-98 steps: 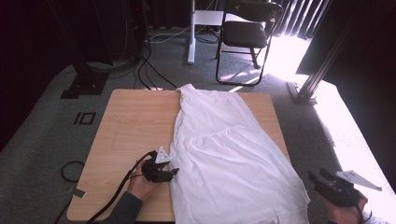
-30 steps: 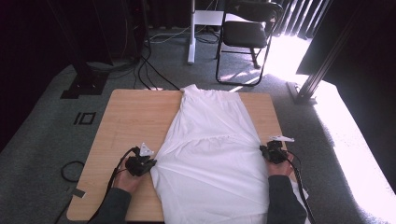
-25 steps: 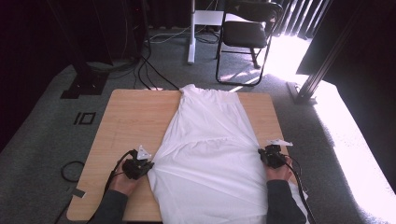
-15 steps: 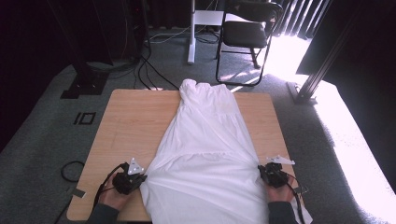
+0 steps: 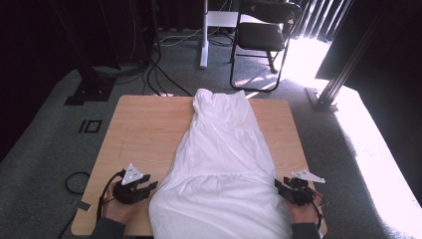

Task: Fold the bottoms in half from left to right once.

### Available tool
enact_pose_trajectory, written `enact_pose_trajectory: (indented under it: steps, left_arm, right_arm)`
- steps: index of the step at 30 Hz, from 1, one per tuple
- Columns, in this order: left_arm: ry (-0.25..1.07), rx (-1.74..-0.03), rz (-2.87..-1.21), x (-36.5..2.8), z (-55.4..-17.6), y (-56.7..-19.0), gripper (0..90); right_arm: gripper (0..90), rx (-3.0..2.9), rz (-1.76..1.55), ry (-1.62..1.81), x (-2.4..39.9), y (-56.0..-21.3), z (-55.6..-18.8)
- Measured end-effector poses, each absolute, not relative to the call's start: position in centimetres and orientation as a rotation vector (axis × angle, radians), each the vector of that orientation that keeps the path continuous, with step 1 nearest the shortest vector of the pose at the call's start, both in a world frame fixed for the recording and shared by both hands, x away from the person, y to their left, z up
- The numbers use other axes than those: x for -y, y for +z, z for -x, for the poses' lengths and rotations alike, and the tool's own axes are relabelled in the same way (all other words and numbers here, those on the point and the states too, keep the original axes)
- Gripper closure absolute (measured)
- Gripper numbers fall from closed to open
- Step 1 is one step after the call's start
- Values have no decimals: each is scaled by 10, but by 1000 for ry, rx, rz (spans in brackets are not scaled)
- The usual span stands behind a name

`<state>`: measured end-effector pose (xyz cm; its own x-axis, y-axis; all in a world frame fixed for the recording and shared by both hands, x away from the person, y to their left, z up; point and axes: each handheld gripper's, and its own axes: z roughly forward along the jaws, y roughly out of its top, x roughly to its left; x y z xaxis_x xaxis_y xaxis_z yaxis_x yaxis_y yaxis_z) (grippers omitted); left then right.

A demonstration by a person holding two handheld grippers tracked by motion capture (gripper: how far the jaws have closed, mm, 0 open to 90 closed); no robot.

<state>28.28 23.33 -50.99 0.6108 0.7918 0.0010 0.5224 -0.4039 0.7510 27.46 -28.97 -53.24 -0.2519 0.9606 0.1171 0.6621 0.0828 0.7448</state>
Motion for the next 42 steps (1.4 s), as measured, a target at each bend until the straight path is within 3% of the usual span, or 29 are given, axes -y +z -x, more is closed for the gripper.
enact_pose_trajectory:
  steps: [5,6,10,16,17,24,27,30,36,42]
  left_arm:
    - [449,-1041,-2103,-208,-323,-507,485]
    - [413,-1055,-2108,-195,-345,-511,477]
    - [374,-1088,-2105,-177,-376,-517,470]
    - [365,-1103,-2091,-172,-388,-520,470]
    - [371,-1105,-2090,-173,-389,-520,470]
    - [382,-1085,-2087,-173,-393,-518,468]
    - [387,-1074,-2081,-167,-393,-516,468]
    - [385,-1077,-2074,-166,-394,-518,468]
    - [373,-1074,-2087,-163,-394,-521,465]
    - [353,-1068,-2097,-159,-394,-524,462]
  right_arm:
    - [516,-1986,-1526,965,276,-522,-323]
    - [500,-1989,-1528,976,273,-522,-333]
    - [501,-2063,-1442,1096,255,-517,-360]
    - [578,-2153,-1337,1126,228,-510,-391]
    - [606,-2201,-1318,1118,216,-512,-412]
    - [510,-2278,-1311,1091,190,-523,-445]
    - [609,-2327,-1327,1063,185,-529,-455]
    - [872,-2351,-1287,1070,181,-527,-454]
    - [899,-2241,-1155,1137,188,-486,-436]
    - [898,-2057,-1150,1144,225,-443,-427]
